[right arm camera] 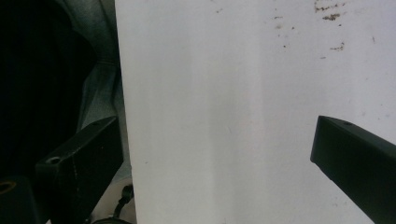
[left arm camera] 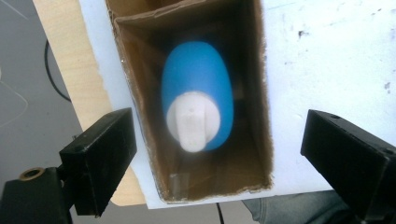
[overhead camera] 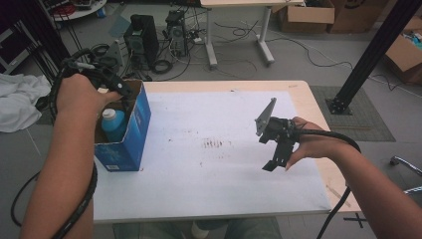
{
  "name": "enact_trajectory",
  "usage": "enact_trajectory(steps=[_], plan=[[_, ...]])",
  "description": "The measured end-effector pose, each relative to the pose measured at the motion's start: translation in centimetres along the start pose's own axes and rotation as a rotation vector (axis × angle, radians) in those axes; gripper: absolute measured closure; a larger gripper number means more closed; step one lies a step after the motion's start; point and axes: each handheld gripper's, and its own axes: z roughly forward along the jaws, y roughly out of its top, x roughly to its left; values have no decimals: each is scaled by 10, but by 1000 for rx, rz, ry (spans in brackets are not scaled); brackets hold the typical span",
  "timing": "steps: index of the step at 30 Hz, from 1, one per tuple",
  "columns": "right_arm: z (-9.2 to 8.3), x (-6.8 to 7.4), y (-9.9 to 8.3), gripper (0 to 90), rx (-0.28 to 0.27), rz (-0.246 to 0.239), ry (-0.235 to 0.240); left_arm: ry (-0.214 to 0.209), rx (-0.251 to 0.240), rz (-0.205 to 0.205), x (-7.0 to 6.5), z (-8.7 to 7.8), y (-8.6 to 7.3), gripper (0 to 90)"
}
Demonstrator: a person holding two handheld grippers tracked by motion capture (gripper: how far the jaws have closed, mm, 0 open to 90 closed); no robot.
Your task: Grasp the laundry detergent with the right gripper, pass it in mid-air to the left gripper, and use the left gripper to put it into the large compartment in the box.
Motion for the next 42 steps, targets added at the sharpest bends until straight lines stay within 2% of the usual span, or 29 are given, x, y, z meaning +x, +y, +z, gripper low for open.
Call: enact_trajectory(steps=[5, 10, 17, 25, 33, 35, 38, 42], plan=[[-1, 0, 0, 27, -2, 2, -2, -10, 1, 28, -6, -7, 2, 97], [-1, 0, -1, 27, -1, 4, -1, -29, 0, 75, -16, -10, 4, 70], [0, -1, 0, 28, 3, 10, 3, -34, 1, 127, -30, -16, 8, 54], [0, -2, 1, 29, 7, 12, 4, -48, 11, 216, -47, -20, 12, 8], [1, -4, 1, 29, 19, 22, 4, -109, 9, 360, -72, -21, 11, 2], [0, -4, 1, 30, 22, 24, 5, -126, 10, 414, -79, -21, 10, 2], [-1, -3, 1, 30, 20, 29, 2, -199, 21, 543, -92, -18, 6, 1], [1, -3, 0, 30, 22, 36, 3, -231, 46, 693, -108, -10, 1, 1]])
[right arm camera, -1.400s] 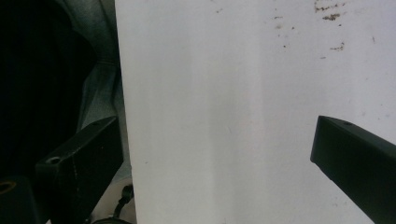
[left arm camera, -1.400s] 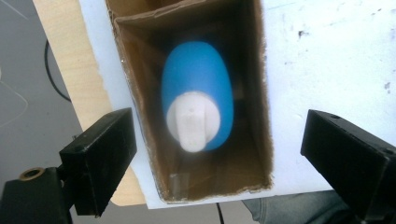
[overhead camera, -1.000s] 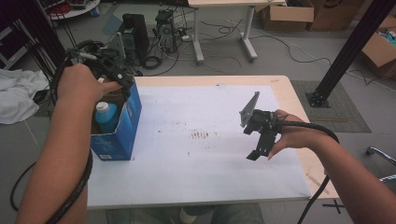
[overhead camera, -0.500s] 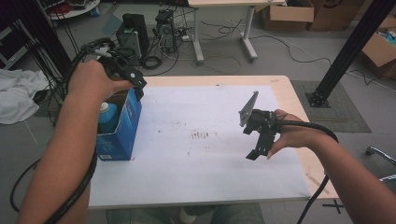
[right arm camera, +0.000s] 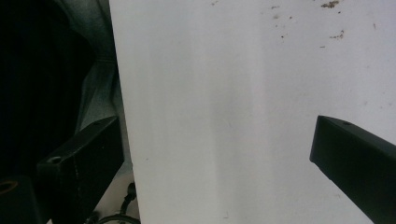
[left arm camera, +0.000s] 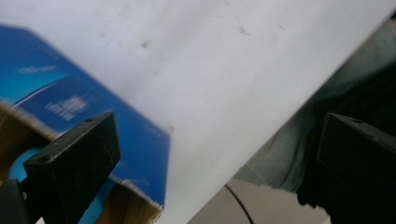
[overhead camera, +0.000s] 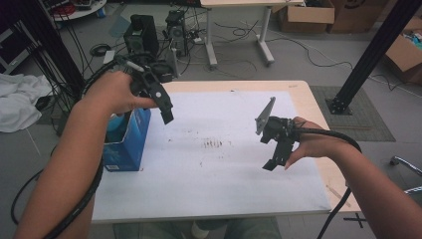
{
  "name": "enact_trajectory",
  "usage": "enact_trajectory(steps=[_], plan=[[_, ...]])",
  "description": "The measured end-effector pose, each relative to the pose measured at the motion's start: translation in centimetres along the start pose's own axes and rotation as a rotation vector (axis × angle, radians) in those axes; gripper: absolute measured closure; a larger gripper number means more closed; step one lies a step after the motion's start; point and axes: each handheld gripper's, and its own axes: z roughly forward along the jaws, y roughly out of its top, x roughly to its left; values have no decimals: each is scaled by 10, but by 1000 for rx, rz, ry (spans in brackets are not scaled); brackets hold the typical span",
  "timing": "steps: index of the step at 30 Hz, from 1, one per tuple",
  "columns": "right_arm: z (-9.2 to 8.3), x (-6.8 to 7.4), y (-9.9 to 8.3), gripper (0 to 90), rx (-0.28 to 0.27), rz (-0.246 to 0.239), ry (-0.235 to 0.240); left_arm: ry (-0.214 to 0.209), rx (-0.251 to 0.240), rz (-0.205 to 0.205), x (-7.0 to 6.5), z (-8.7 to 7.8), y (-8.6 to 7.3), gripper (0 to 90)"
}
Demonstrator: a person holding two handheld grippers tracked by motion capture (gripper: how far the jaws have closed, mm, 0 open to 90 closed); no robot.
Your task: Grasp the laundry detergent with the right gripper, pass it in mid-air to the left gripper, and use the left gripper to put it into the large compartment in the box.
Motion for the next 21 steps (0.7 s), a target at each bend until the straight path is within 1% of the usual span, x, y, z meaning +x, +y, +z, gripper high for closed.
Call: enact_trajectory(steps=[1, 3, 5, 8, 10, 13, 15, 17, 19, 21], plan=[[1, 0, 0, 30, 2, 3, 1, -9, 4, 24, -3, 2, 1, 1], [2, 0, 1, 30, 6, 4, -2, -20, 9, 84, -8, 7, 3, 1], [3, 2, 2, 31, 13, 5, -1, -39, 19, 133, -13, 11, 5, 1], [5, 3, 4, 33, 22, 5, -1, -48, 31, 221, -21, 17, 9, 1], [5, 4, 4, 33, 24, 6, -5, -47, 45, 259, -26, 20, 11, 1], [5, 5, 5, 33, 26, 9, -5, -57, 42, 328, -34, 23, 13, 1], [6, 5, 6, 33, 33, 11, -3, -55, 37, 375, -38, 24, 13, 1], [6, 5, 7, 34, 40, 14, -5, -67, 35, 433, -43, 24, 13, 1], [5, 4, 8, 34, 43, 14, -4, -73, 53, 472, -46, 27, 13, 1], [4, 2, 9, 34, 46, 12, -7, -62, 62, 486, -47, 29, 13, 1]])
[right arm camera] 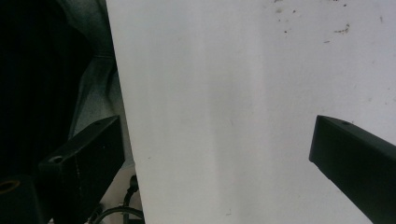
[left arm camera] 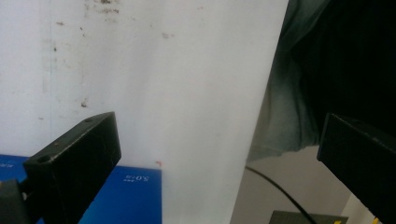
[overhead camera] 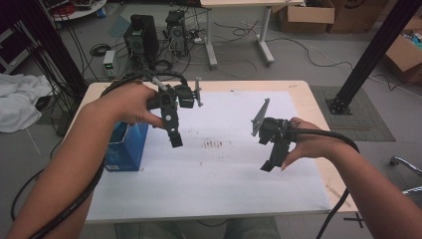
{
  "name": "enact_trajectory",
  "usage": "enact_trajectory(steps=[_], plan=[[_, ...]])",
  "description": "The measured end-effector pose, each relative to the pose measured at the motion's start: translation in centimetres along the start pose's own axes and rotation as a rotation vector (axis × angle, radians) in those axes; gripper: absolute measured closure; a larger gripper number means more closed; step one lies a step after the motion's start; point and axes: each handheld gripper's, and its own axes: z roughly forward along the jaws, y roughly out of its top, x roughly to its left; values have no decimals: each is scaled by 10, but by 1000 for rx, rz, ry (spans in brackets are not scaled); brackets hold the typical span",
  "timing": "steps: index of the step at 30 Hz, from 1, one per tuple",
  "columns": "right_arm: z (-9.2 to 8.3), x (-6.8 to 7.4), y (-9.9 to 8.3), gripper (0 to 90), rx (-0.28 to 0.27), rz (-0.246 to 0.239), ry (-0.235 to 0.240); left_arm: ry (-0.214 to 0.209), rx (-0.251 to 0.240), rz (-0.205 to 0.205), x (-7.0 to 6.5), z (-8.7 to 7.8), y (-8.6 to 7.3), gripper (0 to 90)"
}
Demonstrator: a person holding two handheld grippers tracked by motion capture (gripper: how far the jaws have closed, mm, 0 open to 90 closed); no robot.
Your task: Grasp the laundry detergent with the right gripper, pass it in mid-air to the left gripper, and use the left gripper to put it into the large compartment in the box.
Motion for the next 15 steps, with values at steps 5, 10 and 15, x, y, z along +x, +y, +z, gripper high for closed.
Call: enact_trajectory(steps=[5, 10, 15], plan=[[-2, -2, 4, 35, 7, -3, -3, 3, 2, 23, 1, 2, -1, 1], [-3, -4, 7, 35, 6, -9, -2, 23, -5, 41, 1, 1, -1, 1], [-1, -6, 8, 35, 11, -10, 3, 23, 5, 49, 2, 0, 2, 1]])
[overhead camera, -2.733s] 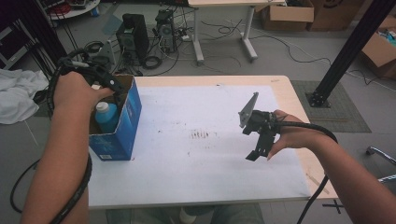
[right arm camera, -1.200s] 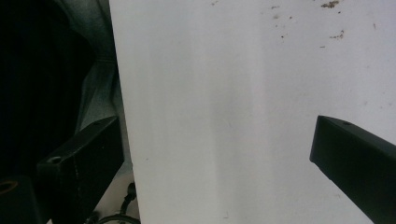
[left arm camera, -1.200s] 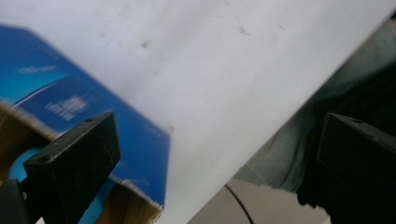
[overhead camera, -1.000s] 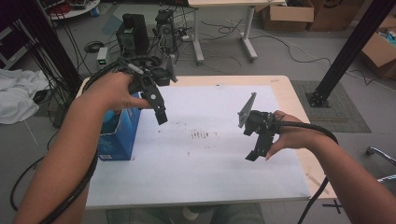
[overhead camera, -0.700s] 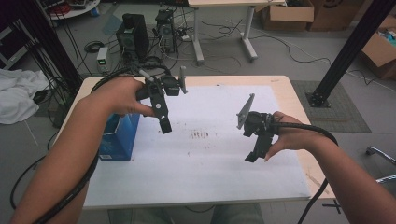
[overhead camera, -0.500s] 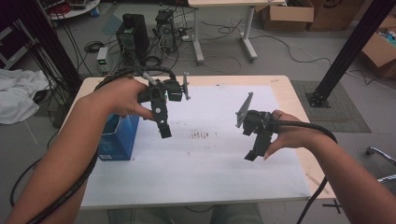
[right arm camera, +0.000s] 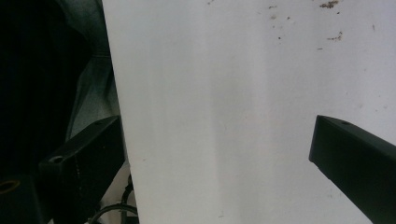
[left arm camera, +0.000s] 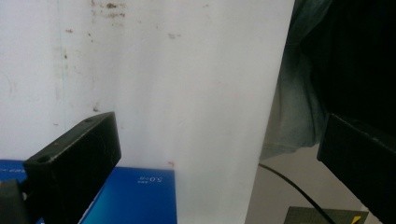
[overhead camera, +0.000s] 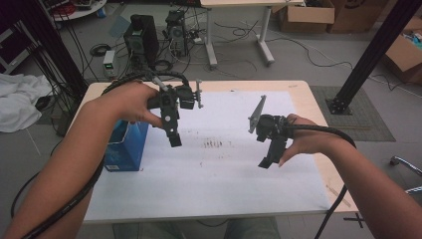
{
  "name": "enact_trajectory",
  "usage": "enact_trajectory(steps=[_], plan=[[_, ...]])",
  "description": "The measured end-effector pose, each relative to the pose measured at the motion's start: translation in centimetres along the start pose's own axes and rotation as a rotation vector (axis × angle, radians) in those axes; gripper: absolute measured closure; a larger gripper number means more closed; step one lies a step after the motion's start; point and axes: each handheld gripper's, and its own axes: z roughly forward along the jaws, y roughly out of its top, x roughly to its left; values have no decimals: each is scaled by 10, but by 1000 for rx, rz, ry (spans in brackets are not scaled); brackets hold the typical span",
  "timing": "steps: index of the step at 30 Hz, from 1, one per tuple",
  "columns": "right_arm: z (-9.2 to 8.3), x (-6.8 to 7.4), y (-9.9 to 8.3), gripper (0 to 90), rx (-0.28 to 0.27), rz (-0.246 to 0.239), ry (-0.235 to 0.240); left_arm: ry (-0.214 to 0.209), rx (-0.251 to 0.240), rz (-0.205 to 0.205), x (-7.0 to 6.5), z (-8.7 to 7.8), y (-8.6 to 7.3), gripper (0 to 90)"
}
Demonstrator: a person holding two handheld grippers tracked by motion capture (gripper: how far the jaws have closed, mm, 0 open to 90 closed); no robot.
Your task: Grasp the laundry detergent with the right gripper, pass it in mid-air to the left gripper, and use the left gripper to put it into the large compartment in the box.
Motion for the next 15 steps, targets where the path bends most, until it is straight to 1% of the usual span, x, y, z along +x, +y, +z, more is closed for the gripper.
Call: enact_trajectory(steps=[10, 15], plan=[[-3, -4, -1, 38, -3, 2, -1, -1, 9, 5, 2, 1, 5, 1], [-3, -5, -1, 39, -7, -2, -5, -12, 7, 7, 2, 1, 6, 1]])
